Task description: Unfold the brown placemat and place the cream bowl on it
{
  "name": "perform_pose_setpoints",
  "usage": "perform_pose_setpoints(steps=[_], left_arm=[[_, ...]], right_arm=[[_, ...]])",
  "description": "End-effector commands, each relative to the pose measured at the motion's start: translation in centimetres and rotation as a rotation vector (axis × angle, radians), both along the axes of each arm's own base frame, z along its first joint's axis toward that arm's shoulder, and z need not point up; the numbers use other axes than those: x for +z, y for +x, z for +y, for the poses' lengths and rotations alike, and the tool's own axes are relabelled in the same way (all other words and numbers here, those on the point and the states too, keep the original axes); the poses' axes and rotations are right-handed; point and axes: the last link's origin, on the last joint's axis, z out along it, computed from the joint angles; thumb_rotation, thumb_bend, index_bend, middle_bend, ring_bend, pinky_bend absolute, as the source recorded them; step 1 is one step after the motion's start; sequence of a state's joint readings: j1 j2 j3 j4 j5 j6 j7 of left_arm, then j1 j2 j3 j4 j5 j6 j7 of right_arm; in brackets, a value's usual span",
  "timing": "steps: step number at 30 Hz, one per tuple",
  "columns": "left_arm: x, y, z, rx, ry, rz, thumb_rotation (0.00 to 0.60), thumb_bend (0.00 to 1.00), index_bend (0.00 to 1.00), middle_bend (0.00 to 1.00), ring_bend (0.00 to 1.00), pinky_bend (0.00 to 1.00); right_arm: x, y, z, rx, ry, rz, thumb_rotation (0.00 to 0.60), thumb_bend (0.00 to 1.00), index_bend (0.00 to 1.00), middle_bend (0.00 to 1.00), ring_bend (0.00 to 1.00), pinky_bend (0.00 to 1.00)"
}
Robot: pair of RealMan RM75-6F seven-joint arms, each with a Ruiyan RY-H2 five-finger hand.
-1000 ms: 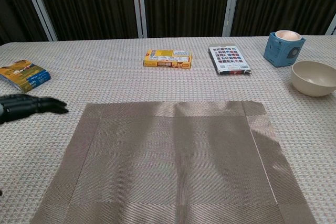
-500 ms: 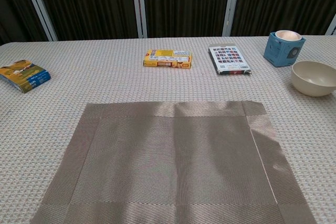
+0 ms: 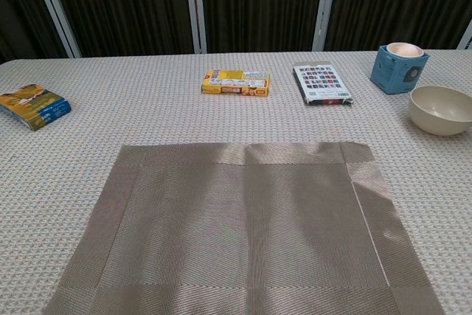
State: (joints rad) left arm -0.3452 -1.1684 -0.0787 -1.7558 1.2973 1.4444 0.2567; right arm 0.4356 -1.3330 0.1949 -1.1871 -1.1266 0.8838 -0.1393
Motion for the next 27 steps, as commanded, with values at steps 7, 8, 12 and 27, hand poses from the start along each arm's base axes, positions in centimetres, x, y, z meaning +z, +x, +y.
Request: perform_pose_setpoints(steps=[7,8,12,27], left_arm=[[0.0,-0.3,0.3,0.009,-0.005,-0.003,0.600,0.00,0.00,0.00,0.00,0.00],[0.0,-0.3,0.3,0.010,-0.007,-0.003,0.600,0.00,0.00,0.00,0.00,0.00],[0.0,-0.4,0.3,0.013,-0.010,-0.006,0.600,0.00,0.00,0.00,0.00,0.00],[0.3,-0.8,0.5,0.022,-0.007,-0.017,0.600,0.00,0.00,0.00,0.00,0.00]], right_arm=[[-2.5,0.5,-2.5,0.012,0.033,-0.001,0.600,0.00,0.11,0.00,0.00,0.00],[-2.7,0.5,-2.6,0.015,0.036,0.002,0.600,0.00,0.11,0.00,0.00,0.00],[-3.7,1.0,-3.6,0.026,0.044,0.011,0.600,0.00,0.17,0.00,0.00,0.00],[-5.4,2.1,-5.5,0.138,-0.037,0.078,0.600,0.33,0.76,0.00,0.00,0.00]])
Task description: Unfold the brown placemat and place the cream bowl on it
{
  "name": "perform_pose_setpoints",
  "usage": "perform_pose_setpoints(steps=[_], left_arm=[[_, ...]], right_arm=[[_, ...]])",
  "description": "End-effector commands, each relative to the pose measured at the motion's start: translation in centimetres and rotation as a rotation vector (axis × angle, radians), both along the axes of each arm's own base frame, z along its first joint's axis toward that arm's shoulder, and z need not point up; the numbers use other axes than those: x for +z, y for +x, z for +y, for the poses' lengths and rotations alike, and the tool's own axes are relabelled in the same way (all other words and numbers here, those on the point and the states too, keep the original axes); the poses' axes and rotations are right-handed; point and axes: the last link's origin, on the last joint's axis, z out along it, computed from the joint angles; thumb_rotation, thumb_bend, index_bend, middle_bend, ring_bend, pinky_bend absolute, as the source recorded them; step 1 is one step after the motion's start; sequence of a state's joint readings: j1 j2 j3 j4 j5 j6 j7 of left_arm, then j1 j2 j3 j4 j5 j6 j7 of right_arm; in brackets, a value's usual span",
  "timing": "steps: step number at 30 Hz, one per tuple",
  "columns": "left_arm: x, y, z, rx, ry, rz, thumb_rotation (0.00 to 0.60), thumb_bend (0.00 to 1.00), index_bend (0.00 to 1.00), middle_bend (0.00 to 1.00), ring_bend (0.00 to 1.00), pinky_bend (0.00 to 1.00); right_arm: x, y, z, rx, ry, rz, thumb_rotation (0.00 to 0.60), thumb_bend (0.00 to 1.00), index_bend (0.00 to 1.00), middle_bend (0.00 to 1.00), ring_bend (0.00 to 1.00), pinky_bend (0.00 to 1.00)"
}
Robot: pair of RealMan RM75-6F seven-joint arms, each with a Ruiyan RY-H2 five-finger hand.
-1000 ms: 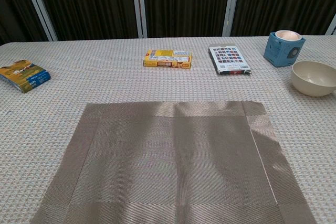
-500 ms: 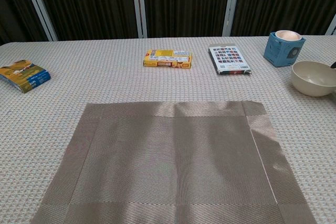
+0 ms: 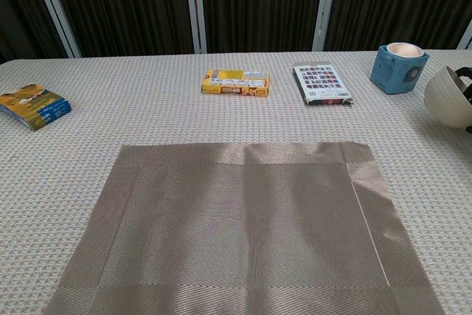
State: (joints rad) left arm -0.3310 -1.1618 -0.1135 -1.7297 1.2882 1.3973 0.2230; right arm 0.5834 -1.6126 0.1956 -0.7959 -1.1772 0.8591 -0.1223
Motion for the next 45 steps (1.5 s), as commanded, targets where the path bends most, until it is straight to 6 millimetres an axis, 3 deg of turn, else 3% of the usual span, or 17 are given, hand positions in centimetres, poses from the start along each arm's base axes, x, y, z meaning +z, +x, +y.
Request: perform_pose_setpoints(steps=[1,8,13,18,24,33,45], left_arm=[[0.0,0.0,0.0,0.000,-0.003,-0.005,0.600,0.00,0.00,0.00,0.00,0.00],[0.0,0.2,-0.2,-0.008,-0.011,-0.014,0.600,0.00,0.00,0.00,0.00,0.00],[-0.1,0.3,-0.3,-0.014,-0.022,-0.019,0.600,0.00,0.00,0.00,0.00,0.00],[-0.3,0.4,-0.4,-0.020,-0.039,-0.018,0.600,0.00,0.00,0.00,0.00,0.00],[-0.4,0.4,-0.4,-0.020,-0.048,-0.021,0.600,0.00,0.00,0.00,0.00,0.00],[-0.5,0.1,-0.3,-0.007,-0.053,-0.017,0.600,0.00,0.00,0.00,0.00,0.00],[-0.1,-0.2,-0.3,-0.007,-0.050,-0.038,0.600,0.00,0.00,0.00,0.00,0.00]], right_arm=[[0.0,0.6,0.1,0.054,-0.024,-0.019,0.600,0.33,0.76,0.00,0.00,0.00],[1.4,2.7,1.1,0.193,-0.042,-0.050,0.600,0.32,0.76,0.00,0.00,0.00],[2.3,6.1,2.6,0.345,0.001,-0.052,0.600,0.32,0.76,0.00,0.00,0.00],[2.2,10.9,4.7,0.513,0.102,-0.033,0.600,0.32,0.76,0.00,0.00,0.00],[-0.1,16.4,7.0,0.704,0.254,0.036,0.600,0.32,0.76,0.00,0.00,0.00],[-5.1,21.4,7.7,0.945,0.359,0.215,0.600,0.32,0.76,0.00,0.00,0.00],[-10.1,22.8,8.2,1.057,0.404,0.406,0.600,0.32,0.76,0.00,0.00,0.00]])
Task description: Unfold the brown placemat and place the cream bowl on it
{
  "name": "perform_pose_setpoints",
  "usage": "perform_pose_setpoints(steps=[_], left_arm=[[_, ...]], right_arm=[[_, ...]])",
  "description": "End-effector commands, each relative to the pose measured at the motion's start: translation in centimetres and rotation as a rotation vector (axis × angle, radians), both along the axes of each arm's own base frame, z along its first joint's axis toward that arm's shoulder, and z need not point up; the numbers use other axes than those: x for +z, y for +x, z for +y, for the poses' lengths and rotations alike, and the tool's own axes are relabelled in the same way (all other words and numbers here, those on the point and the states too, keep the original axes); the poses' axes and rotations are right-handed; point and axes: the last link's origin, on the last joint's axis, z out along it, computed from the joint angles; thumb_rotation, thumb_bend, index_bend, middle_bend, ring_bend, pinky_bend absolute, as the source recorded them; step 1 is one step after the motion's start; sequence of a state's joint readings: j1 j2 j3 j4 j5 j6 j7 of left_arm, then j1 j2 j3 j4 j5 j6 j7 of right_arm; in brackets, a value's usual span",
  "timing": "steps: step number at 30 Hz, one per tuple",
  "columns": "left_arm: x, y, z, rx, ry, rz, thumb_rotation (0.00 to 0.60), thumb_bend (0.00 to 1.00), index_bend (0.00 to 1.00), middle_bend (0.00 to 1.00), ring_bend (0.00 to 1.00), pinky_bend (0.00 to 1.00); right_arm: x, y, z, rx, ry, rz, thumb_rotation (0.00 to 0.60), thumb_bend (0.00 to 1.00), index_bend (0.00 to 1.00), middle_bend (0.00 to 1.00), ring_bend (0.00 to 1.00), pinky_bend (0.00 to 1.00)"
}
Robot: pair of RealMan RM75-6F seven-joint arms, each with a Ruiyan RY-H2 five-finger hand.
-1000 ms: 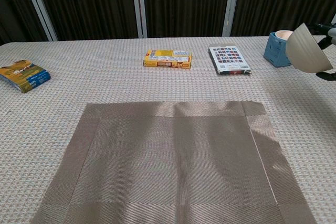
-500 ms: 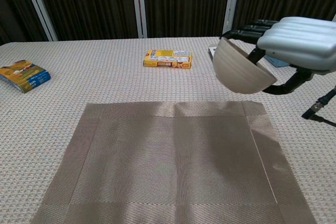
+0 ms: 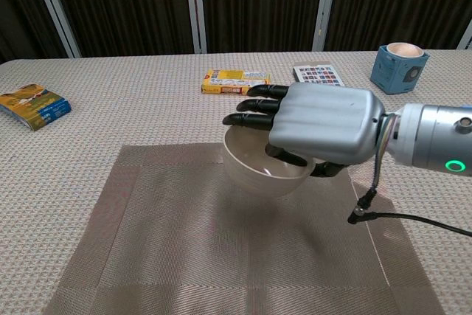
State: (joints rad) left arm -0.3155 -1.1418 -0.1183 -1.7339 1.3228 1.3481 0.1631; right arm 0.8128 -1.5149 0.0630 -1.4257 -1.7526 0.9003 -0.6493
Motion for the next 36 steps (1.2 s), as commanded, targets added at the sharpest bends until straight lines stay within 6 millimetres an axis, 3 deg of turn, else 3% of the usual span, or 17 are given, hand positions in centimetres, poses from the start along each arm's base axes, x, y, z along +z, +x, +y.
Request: perform_pose_setpoints(steps=[1,15,16,17,20,24,29,36], left_arm=[[0.1,0.0,0.0,0.002,0.000,-0.004,0.600,0.00,0.00,0.00,0.00,0.00],[0.4,0.2,-0.1,-0.006,-0.002,-0.023,0.600,0.00,0.00,0.00,0.00,0.00],[0.4,0.2,-0.1,-0.007,-0.002,-0.024,0.600,0.00,0.00,0.00,0.00,0.00],[0.4,0.2,-0.1,-0.008,-0.002,-0.025,0.600,0.00,0.00,0.00,0.00,0.00],[0.5,0.3,-0.1,-0.009,0.000,-0.030,0.600,0.00,0.00,0.00,0.00,0.00],[0.7,0.3,-0.2,-0.012,0.002,-0.034,0.600,0.00,0.00,0.00,0.00,0.00],[0.7,0.3,-0.3,-0.016,-0.003,-0.037,0.600,0.00,0.00,0.00,0.00,0.00],[0.9,0.3,-0.5,-0.016,-0.001,-0.041,0.600,0.00,0.00,0.00,0.00,0.00]], right_arm=[[-1.3,0.1,0.2,0.027,-0.009,0.036,0.600,0.32,0.76,0.00,0.00,0.00],[-2.7,-0.4,1.0,0.100,-0.083,0.107,0.600,0.32,0.73,0.00,0.00,0.00],[-2.8,-0.4,1.1,0.104,-0.086,0.108,0.600,0.31,0.64,0.00,0.00,0.00],[-2.9,-0.3,1.2,0.106,-0.087,0.107,0.600,0.30,0.41,0.00,0.00,0.00],[-3.2,-0.1,1.3,0.105,-0.085,0.105,0.600,0.27,0.01,0.00,0.00,0.00],[-3.3,-0.1,1.4,0.096,-0.088,0.117,0.600,0.12,0.00,0.00,0.00,0.00],[-3.1,-0.1,1.7,0.092,-0.095,0.121,0.600,0.11,0.00,0.00,0.00,0.00],[-0.3,-0.4,2.1,0.060,-0.146,0.061,0.600,0.11,0.00,0.00,0.00,0.00]])
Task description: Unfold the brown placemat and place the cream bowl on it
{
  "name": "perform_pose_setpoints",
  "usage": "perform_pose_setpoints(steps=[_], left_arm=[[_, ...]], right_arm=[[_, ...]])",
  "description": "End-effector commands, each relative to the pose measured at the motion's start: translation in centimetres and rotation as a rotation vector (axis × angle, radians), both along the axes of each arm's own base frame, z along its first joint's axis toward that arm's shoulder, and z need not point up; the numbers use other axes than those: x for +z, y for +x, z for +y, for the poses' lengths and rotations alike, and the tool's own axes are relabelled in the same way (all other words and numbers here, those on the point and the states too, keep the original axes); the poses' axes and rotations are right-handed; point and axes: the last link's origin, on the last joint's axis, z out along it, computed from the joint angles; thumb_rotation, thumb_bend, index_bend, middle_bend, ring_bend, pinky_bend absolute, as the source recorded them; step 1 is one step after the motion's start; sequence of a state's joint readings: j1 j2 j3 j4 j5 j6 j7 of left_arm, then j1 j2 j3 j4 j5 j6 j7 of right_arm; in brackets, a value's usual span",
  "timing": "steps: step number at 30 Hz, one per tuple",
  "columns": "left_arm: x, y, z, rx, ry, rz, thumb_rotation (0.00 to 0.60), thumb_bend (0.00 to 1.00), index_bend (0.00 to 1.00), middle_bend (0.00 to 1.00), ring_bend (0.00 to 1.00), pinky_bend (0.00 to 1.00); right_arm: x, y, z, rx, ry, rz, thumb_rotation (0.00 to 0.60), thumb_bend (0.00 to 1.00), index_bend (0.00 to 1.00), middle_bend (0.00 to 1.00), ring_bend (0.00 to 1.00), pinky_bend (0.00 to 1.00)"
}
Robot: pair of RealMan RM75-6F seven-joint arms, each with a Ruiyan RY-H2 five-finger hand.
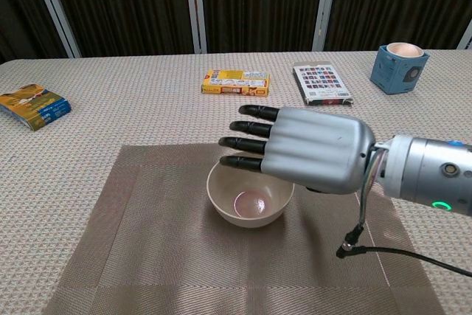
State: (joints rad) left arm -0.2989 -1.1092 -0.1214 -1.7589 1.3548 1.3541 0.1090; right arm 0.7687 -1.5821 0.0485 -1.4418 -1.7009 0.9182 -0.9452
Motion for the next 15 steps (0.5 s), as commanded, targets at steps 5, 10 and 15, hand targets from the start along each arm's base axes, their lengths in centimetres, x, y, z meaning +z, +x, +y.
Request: perform_pose_setpoints(steps=[5,10,15], left_arm=[[0.1,-0.3,-0.5,0.004,0.007,0.014,0.600,0.00,0.00,0.00,0.00,0.00],[0.7,-0.6,-1.4,0.004,0.048,0.032,0.600,0.00,0.00,0.00,0.00,0.00],[1.2,-1.2,-2.7,-0.005,0.105,0.100,0.600,0.00,0.00,0.00,0.00,0.00]], right_arm=[[5.3,-1.4,0.5,-0.063,-0.071,-0.091,0.600,0.11,0.00,0.00,0.00,0.00],[11.0,-4.4,0.9,-0.187,-0.167,-0.185,0.600,0.11,0.00,0.00,0.00,0.00],[15.3,-8.4,1.2,-0.360,-0.260,-0.278,0.600,0.03,0.00,0.00,0.00,0.00]])
